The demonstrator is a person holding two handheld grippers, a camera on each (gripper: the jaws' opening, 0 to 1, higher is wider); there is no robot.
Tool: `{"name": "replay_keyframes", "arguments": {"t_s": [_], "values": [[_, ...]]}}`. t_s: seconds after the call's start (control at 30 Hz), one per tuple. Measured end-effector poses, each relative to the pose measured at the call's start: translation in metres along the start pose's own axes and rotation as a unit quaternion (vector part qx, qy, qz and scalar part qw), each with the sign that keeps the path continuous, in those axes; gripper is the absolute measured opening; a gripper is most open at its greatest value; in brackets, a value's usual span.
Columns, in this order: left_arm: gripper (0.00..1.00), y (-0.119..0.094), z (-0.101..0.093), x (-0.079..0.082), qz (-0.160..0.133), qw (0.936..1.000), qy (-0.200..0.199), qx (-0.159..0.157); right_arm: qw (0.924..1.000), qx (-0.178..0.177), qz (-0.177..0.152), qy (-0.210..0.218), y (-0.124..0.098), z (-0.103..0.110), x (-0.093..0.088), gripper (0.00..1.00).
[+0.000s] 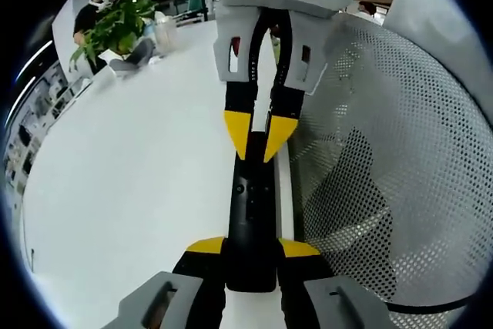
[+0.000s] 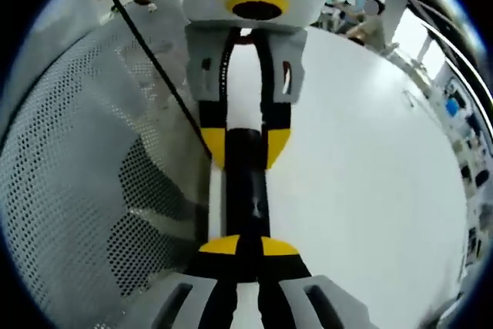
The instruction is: Press the specified remote control buttons in sequence, fully releasing each button before pressing the next.
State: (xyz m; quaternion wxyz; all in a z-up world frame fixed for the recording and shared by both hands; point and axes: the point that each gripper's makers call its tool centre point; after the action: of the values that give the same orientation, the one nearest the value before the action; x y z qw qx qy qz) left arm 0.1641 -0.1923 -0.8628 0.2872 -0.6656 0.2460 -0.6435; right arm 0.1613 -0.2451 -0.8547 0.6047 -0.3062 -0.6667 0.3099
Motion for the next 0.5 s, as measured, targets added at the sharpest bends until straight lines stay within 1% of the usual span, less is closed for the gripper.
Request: {"name": "replay_keyframes", "arguments": {"t_s": [0.07,0.13,0.17,0.23,0.27,0.3,0.33,0.43,0.47,0.5], "values": [[0.25,0.0,0.0001,-0.0001,-0.002,1.0,-0.001,0.0,0.9999,0.004,0.003,0.009,0.0002,-0.0022,-0.0001,0.04],[0.25,0.0001,0.0,-0.0001,-0.003,1.0,-0.001,0.0,0.9978,0.022,0.014,0.06,-0.0004,-0.0023,0.0001,0.04],[0.25,0.0001,0.0,0.0001,-0.002,1.0,-0.001,-0.001,0.9972,0.031,0.022,0.064,-0.0002,-0.0032,-0.0001,0.04],[0.25,0.0002,0.0001,0.0002,-0.001,1.0,0.0,-0.002,0.997,0.044,0.039,0.051,0.0005,-0.0039,-0.0003,0.04],[0.25,0.0002,0.0001,0.0001,-0.001,1.0,0.001,-0.004,0.9968,0.052,0.054,0.028,0.001,-0.0032,-0.001,0.04],[0.25,0.0002,0.0001,0.0,-0.001,1.0,0.001,-0.005,0.9967,0.055,0.058,0.014,0.0018,-0.0023,-0.0007,0.04],[0.25,0.0001,0.0001,-0.0001,-0.001,1.0,0.002,-0.006,0.9965,0.052,0.062,0.018,0.0027,-0.0016,-0.0001,0.04],[0.25,-0.0002,0.0001,-0.0002,-0.004,1.0,0.001,-0.007,0.9969,0.05,0.061,0.011,0.0019,-0.0016,-0.001,0.05],[0.25,-0.0003,0.0,-0.0001,-0.005,1.0,0.0,-0.006,0.9974,0.046,0.051,0.017,0.0008,-0.0024,-0.0016,0.05],[0.25,-0.0003,-0.0001,-0.0001,-0.006,1.0,0.0,-0.005,0.998,0.038,0.029,0.042,0.001,-0.0029,-0.0004,0.05]]}}
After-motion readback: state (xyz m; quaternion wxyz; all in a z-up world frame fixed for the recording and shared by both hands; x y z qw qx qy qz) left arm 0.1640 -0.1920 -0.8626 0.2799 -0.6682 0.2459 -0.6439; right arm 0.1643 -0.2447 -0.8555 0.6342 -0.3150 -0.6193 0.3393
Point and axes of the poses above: the point that each gripper's makers call its tool centre point, and the gripper's own axes: y roughly forward along the fingers, z roughly to its left, x roughly out of its top, and after that the axes turned 12 degrees about -z, right-handed
